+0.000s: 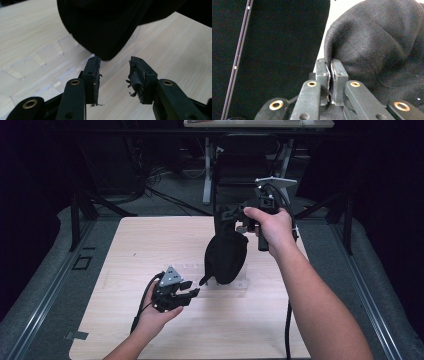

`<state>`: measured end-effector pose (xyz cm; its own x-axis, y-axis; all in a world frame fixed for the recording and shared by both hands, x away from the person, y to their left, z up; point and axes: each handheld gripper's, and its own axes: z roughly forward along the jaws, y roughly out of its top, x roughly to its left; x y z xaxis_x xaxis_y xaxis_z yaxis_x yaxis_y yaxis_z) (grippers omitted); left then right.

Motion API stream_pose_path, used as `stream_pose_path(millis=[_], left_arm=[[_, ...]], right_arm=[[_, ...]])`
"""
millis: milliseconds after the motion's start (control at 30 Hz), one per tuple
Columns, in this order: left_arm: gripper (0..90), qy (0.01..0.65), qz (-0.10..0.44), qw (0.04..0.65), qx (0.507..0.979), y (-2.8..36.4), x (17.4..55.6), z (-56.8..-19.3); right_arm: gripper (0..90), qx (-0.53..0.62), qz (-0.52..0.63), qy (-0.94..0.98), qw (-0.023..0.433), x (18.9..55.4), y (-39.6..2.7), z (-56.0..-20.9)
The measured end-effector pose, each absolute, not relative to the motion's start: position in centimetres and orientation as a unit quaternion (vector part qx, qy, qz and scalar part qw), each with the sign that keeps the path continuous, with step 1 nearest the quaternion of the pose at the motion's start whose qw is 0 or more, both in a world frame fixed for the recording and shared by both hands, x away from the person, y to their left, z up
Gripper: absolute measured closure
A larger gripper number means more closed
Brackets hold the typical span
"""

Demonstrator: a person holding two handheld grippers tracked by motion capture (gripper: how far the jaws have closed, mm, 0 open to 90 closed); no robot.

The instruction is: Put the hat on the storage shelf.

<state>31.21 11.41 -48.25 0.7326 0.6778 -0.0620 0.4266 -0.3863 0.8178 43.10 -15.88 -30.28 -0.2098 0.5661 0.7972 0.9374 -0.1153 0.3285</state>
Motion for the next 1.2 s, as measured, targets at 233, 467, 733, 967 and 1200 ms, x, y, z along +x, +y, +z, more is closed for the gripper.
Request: stream_pose_path(millis=[233,467,733,967,1200], left_arm=[[65.6,0.322,0.165,0.437,0.823,10.0,31.3,-47.3],[78.4,0.319,0.180,0.432,0.824,9.0,31.5,-47.2],[80.0,0.319,0.182,0.431,0.824,9.1,31.5,-47.3],[80.0,0.321,0.181,0.433,0.823,9.2,31.5,-47.3],[80.4,0.320,0.185,0.433,0.822,9.5,31.5,-47.3]], right_arm=[[86.0,-0.589,-0.453,-0.636,0.208,43.1,-15.5,-30.3],[86.0,-0.587,-0.454,-0.637,0.209,43.0,-15.2,-30.3],[83.3,-0.585,-0.457,-0.636,0.210,42.9,-15.2,-30.2],[80.6,-0.576,-0.467,-0.638,0.209,42.5,-15.4,-29.4],[79.1,-0.571,-0.472,-0.641,0.203,42.1,-16.0,-28.7]])
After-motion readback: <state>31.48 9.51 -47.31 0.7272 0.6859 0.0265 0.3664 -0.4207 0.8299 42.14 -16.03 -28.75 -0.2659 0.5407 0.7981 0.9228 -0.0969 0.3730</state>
